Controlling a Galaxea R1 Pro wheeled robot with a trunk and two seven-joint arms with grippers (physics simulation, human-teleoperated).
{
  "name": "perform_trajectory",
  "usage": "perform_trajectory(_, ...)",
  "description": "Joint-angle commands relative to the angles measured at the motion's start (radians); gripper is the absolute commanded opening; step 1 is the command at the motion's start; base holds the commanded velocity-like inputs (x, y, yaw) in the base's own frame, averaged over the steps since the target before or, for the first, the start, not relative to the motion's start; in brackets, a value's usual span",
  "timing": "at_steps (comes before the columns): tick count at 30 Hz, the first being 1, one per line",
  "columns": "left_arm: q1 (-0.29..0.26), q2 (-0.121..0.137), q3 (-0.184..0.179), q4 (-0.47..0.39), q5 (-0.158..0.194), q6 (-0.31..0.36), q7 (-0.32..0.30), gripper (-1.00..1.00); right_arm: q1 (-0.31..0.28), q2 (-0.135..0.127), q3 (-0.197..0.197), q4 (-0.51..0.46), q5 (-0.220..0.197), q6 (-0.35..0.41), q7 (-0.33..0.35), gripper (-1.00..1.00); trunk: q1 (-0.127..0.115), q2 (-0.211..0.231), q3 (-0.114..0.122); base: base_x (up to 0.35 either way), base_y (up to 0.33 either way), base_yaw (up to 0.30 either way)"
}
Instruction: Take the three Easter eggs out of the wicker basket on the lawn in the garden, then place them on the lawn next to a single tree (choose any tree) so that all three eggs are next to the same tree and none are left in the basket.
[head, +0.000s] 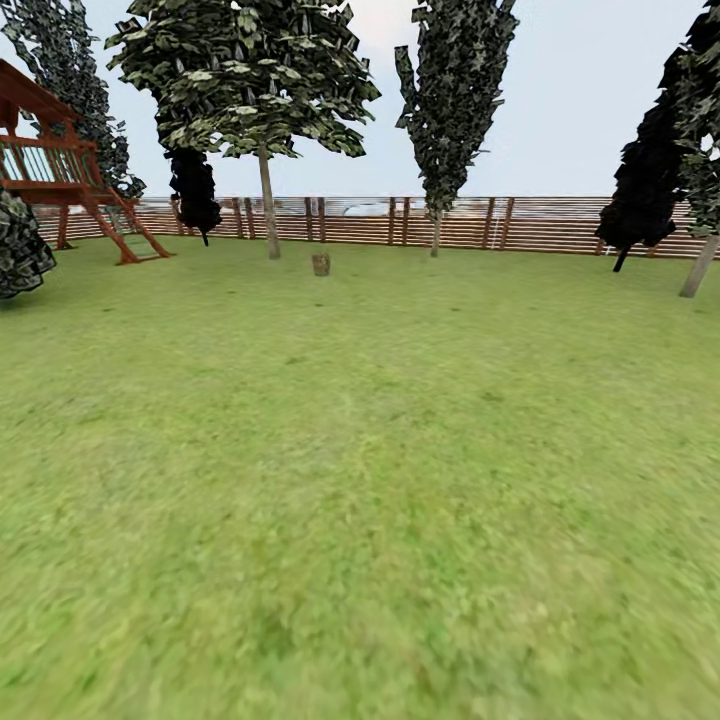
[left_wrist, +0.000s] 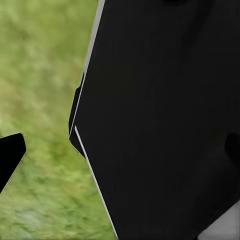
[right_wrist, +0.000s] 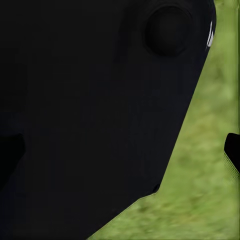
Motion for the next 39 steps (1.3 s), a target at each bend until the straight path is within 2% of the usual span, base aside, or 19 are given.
perform_trajectory(1,0.0,0.0,0.005,-0.001,0.002,0.003,0.001,1.0,0.0,0.0,0.007,0.0,0.003,-0.001,-0.001,1.0,0.001,0.0,-0.001,0.338,0.106,0.0)
perform_trajectory(39,0.001,0.0,0.005,-0.003,0.004,0.002,0.001,1.0,0.0,0.0,0.007,0.0,0.003,-0.001,-0.001,1.0,0.001,0.0,-0.001,0.335,0.111,0.0)
